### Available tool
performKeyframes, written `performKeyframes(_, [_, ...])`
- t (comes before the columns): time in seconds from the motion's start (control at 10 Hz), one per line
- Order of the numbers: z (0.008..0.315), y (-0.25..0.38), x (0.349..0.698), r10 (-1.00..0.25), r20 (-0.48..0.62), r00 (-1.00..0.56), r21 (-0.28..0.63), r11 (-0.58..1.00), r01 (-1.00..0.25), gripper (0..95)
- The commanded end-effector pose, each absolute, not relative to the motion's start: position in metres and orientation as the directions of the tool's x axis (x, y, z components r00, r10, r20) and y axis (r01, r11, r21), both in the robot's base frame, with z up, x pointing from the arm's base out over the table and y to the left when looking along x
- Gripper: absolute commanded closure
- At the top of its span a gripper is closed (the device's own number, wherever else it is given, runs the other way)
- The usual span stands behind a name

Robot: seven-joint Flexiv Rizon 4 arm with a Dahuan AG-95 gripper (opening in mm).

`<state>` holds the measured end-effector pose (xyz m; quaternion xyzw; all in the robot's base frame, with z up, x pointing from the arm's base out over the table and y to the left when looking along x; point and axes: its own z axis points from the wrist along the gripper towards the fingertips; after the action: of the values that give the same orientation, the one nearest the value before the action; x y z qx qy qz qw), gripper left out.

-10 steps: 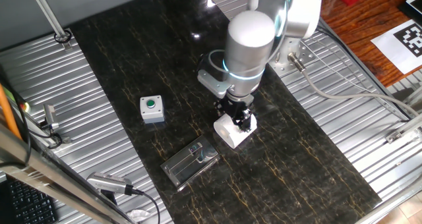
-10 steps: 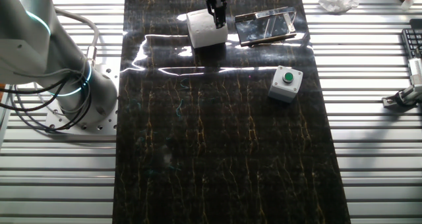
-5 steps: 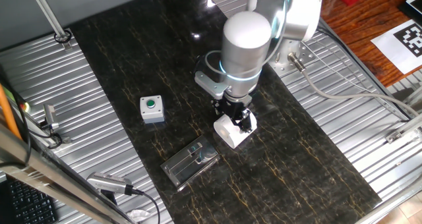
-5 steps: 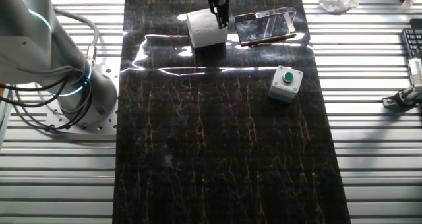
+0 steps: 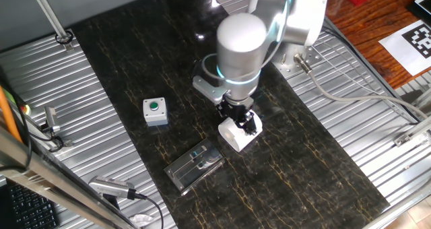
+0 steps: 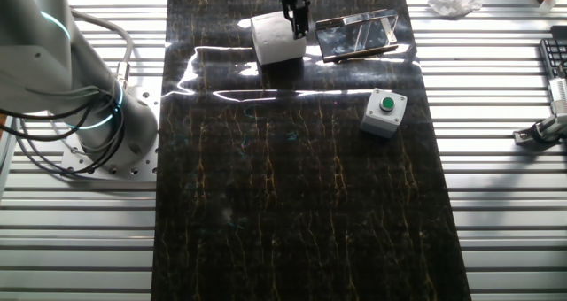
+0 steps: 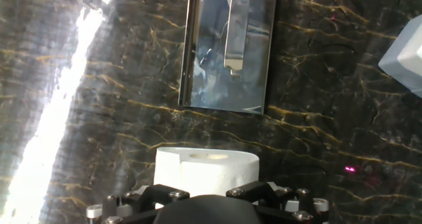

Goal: Put the toilet paper on its holder

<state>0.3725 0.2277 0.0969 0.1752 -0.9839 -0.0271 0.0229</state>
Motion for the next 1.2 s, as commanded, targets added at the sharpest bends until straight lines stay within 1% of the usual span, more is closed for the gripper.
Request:
performKeyframes(0.1, [0.0965,0.2276,0.3719,-0.357,0.053,-0.933,0.066,0.933,-0.353,0.0])
performKeyframes(0.2, [0.0965,0.2276,0.3719,-0.388,0.080,-0.918,0.079,0.921,-0.383,0.0])
performKeyframes(0.5, [0.0965,0.2276,0.3719,-0.406,0.093,-0.909,0.082,0.913,-0.399,0.0])
performKeyframes(0.9, [0.0965,0.2276,0.3719,-0.396,0.125,-0.910,0.084,0.918,-0.388,0.0])
performKeyframes(1.2, [0.0965,0.2276,0.3719,-0.387,0.128,-0.913,0.085,0.922,-0.379,0.0])
